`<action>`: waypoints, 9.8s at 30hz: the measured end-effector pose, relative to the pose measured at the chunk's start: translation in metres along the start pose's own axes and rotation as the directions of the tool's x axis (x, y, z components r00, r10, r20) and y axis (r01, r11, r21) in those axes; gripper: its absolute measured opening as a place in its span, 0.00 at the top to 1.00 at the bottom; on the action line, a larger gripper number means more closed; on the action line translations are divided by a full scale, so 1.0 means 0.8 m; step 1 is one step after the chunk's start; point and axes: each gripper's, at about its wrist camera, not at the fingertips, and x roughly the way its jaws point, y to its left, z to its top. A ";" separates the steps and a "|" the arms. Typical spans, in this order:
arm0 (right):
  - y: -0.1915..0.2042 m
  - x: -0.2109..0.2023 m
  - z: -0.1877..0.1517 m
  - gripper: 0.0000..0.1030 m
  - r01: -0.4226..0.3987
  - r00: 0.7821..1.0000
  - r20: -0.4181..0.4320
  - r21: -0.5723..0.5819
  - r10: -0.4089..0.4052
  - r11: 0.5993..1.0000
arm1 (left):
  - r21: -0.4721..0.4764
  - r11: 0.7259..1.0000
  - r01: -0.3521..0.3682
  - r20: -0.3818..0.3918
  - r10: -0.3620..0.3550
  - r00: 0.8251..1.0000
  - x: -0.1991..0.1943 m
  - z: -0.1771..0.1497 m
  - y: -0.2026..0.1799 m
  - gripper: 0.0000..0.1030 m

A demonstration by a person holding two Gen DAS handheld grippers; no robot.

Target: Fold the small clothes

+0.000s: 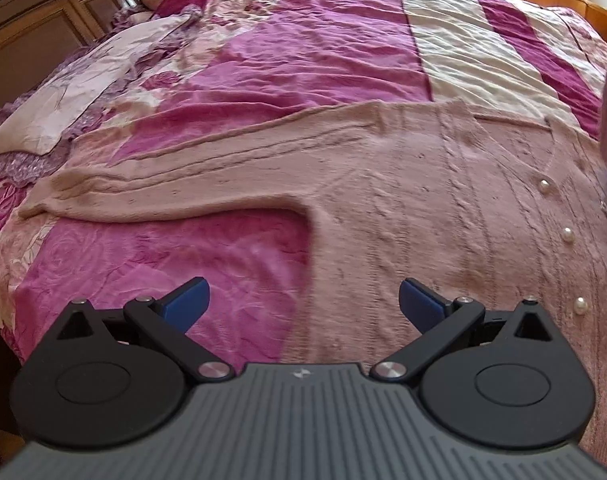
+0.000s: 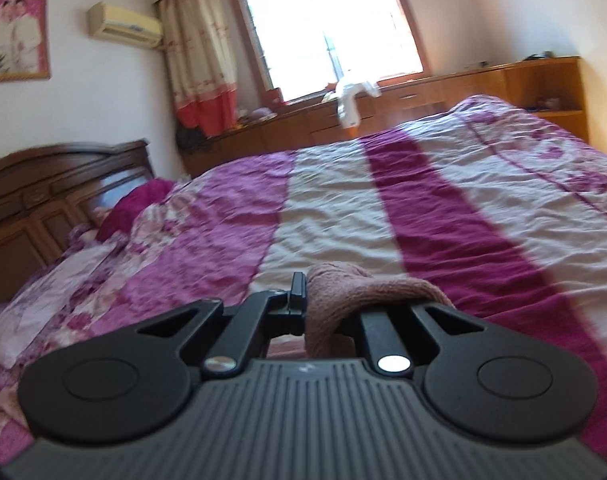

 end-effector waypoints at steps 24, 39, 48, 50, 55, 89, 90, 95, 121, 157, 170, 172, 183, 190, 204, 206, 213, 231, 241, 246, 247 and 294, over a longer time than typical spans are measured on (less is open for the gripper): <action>0.093 0.087 -0.165 0.50 -0.060 0.949 -0.313 -0.048 0.042 0.997 | -0.065 0.997 0.049 -0.026 -0.051 0.998 0.029 -0.009 0.044 0.00; 0.065 -0.028 -0.142 0.33 -0.130 0.918 -0.366 0.088 0.153 0.988 | -0.009 0.995 0.097 0.017 -0.097 0.995 0.011 -0.001 0.006 0.00; 0.015 -0.075 -0.121 0.33 -0.010 0.972 -0.233 0.017 0.014 1.000 | 0.085 0.987 0.140 0.035 -0.143 0.989 0.000 0.000 -0.049 0.00; 0.000 -0.074 -0.120 0.33 0.022 0.973 -0.231 0.025 -0.015 0.999 | 0.109 0.982 0.156 0.036 -0.161 0.986 -0.003 0.001 -0.067 0.00; -0.031 -0.071 -0.115 0.33 0.079 0.972 -0.226 0.043 -0.067 0.996 | 0.168 0.970 0.176 0.039 -0.185 0.982 -0.008 0.005 -0.105 0.00; -0.134 -0.073 -0.149 0.34 0.253 0.942 -0.260 0.129 -0.214 0.959 | 0.735 0.664 0.134 0.207 -0.408 0.889 0.032 -0.031 -0.341 0.00; -0.134 -0.073 -0.149 0.34 0.254 0.942 -0.258 0.130 -0.214 0.958 | 0.745 0.656 0.124 0.216 -0.413 0.885 0.032 -0.033 -0.343 0.02; -0.136 -0.073 -0.150 0.34 0.253 0.943 -0.256 0.141 -0.211 0.957 | 0.773 0.612 0.167 0.190 -0.474 0.860 0.027 -0.038 -0.346 0.67; -0.125 -0.069 -0.156 0.34 0.272 0.935 -0.256 0.067 -0.247 0.960 | 0.049 0.996 0.078 0.286 -0.089 0.954 0.069 0.078 -0.114 0.92; -0.079 -0.073 -0.125 0.33 0.228 0.946 -0.230 -0.031 -0.229 0.973 | -0.082 0.997 0.012 0.085 -0.005 0.996 0.062 0.047 -0.010 0.42; -0.038 -0.081 -0.114 0.33 0.126 0.962 -0.237 -0.035 -0.131 0.991 | -0.176 0.983 -0.049 0.041 0.057 0.998 0.027 0.050 0.055 0.42; -0.031 -0.081 -0.115 0.33 0.111 0.963 -0.245 -0.034 -0.116 0.993 | -0.187 0.980 -0.063 0.040 0.071 0.997 0.022 0.050 0.070 0.42; -0.003 -0.068 -0.137 0.33 0.076 0.944 -0.316 -0.068 -0.094 0.995 | -0.304 0.944 -0.127 0.009 0.137 0.991 0.044 0.051 0.161 0.41; 0.004 -0.061 -0.151 0.33 0.076 0.934 -0.345 -0.076 -0.097 0.994 | -0.424 0.897 -0.127 -0.007 0.138 0.990 0.088 0.049 0.212 0.40; 0.001 -0.044 -0.174 0.33 0.113 0.920 -0.369 -0.075 -0.133 0.991 | -0.569 0.816 -0.098 0.022 0.134 0.991 0.156 0.057 0.262 0.40; 0.001 -0.044 -0.175 0.33 0.115 0.921 -0.366 -0.071 -0.133 0.991 | -0.583 0.807 -0.091 0.036 0.138 0.990 0.159 0.058 0.265 0.40; 0.001 -0.045 -0.178 0.32 0.109 0.924 -0.359 -0.080 -0.130 0.991 | -0.579 0.809 -0.102 0.056 0.164 0.985 0.178 0.068 0.268 0.40; -0.009 -0.055 -0.163 0.31 0.108 0.940 -0.322 -0.021 -0.109 0.994 | -0.406 0.914 -0.021 0.253 0.134 0.958 0.094 0.107 0.218 0.89; -0.020 -0.071 -0.148 0.31 0.110 0.952 -0.286 -0.002 -0.106 0.994 | -0.311 0.943 0.122 0.388 0.009 0.922 0.017 0.146 0.135 0.89; -0.026 -0.077 -0.142 0.31 0.109 0.957 -0.270 0.012 -0.102 0.994 | -0.231 0.959 0.165 0.430 -0.051 0.901 -0.011 0.165 0.078 0.89; -0.028 -0.078 -0.141 0.31 0.108 0.959 -0.267 0.016 -0.100 0.994 | -0.210 0.962 0.172 0.437 -0.065 0.897 -0.016 0.169 0.065 0.89; -0.083 -0.103 -0.136 0.31 0.136 0.968 -0.226 0.119 -0.106 0.984 | 0.188 0.945 0.268 0.033 -0.279 0.960 0.046 0.054 -0.173 0.37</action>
